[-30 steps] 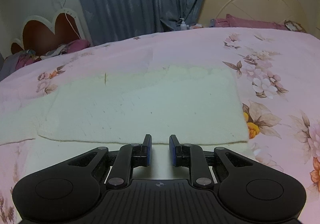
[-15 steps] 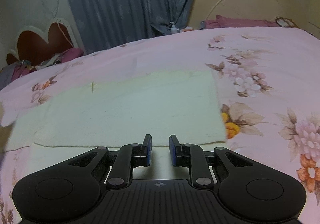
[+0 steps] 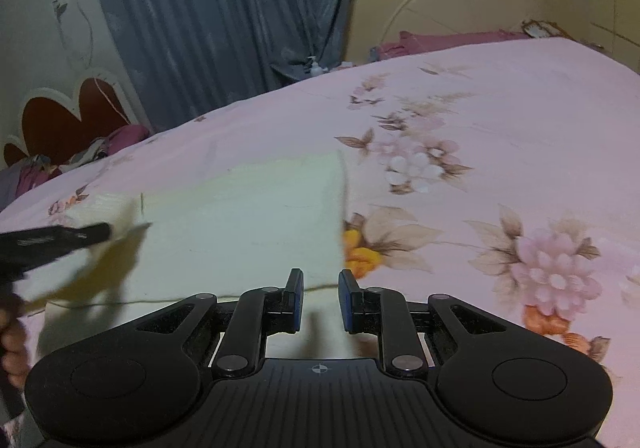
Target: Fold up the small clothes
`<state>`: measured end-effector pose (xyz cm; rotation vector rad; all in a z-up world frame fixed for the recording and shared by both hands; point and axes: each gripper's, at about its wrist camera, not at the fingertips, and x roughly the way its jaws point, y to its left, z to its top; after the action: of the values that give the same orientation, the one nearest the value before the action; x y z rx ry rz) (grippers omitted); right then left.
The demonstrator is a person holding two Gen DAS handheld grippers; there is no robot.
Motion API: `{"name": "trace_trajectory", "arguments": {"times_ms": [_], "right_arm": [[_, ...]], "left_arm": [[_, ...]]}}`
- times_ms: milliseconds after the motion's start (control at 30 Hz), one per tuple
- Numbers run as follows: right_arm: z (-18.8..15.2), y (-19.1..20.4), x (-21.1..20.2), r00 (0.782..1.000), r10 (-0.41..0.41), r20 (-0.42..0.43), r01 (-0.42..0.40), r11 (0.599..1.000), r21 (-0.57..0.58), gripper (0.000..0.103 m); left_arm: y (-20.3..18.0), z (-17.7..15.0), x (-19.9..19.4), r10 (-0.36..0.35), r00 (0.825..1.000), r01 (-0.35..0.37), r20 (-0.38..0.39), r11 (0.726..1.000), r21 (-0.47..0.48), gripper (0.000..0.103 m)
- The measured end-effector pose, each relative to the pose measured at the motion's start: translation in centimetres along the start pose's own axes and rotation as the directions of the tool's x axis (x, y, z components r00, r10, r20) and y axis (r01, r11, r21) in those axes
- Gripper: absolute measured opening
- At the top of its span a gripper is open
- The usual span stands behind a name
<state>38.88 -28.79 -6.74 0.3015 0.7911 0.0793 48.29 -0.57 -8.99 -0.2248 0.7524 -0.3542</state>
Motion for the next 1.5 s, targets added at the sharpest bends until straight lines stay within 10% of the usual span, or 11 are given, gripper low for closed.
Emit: {"name": "trace_trajectory", "arguments": {"times_ms": [200,400,533,733,967,1233,1500], "right_arm": [[0.6,-1.0,-0.8,0.998,0.058,-0.013,-0.058,0.998,0.015,0.02],[2.0,2.4,2.0,0.985,0.168,-0.039,-0.168,0.986,0.002,0.021],[2.3,5.5,4.8,0.979,0.198,-0.052,-0.201,0.979,-0.046,0.063],[2.4,7.4,9.5,0.979,0.166,-0.119,-0.172,0.984,-0.044,0.063],[2.7,9.5,11.2,0.974,0.154,-0.164,-0.179,0.973,-0.148,0.005],[5.3,6.9,4.5,0.989,0.105,0.103,-0.088,0.984,-0.153,0.004],[2.9,2.2,6.0,0.998,0.054,-0.025,-0.056,0.992,-0.11,0.004]], "left_arm": [[-2.3,-2.6,1.6,-0.056,0.997,0.058,-0.048,0.996,0.06,0.042],[2.1,-3.2,-7.4,0.097,0.993,-0.101,0.067,0.993,0.056,0.043],[9.0,-4.9,-12.7,0.272,0.96,-0.271,0.062,0.962,-0.035,0.046],[14.5,-5.7,-13.0,0.294,0.956,-0.292,-0.008,0.947,-0.137,0.046],[15.5,-4.9,-10.2,0.297,0.955,-0.29,0.005,0.936,-0.199,0.04],[15.4,-4.6,-9.2,0.33,0.944,-0.329,-0.017,0.935,-0.132,0.011],[14.8,-4.0,-10.1,0.303,0.953,-0.301,0.001,0.948,-0.104,0.014]]}}
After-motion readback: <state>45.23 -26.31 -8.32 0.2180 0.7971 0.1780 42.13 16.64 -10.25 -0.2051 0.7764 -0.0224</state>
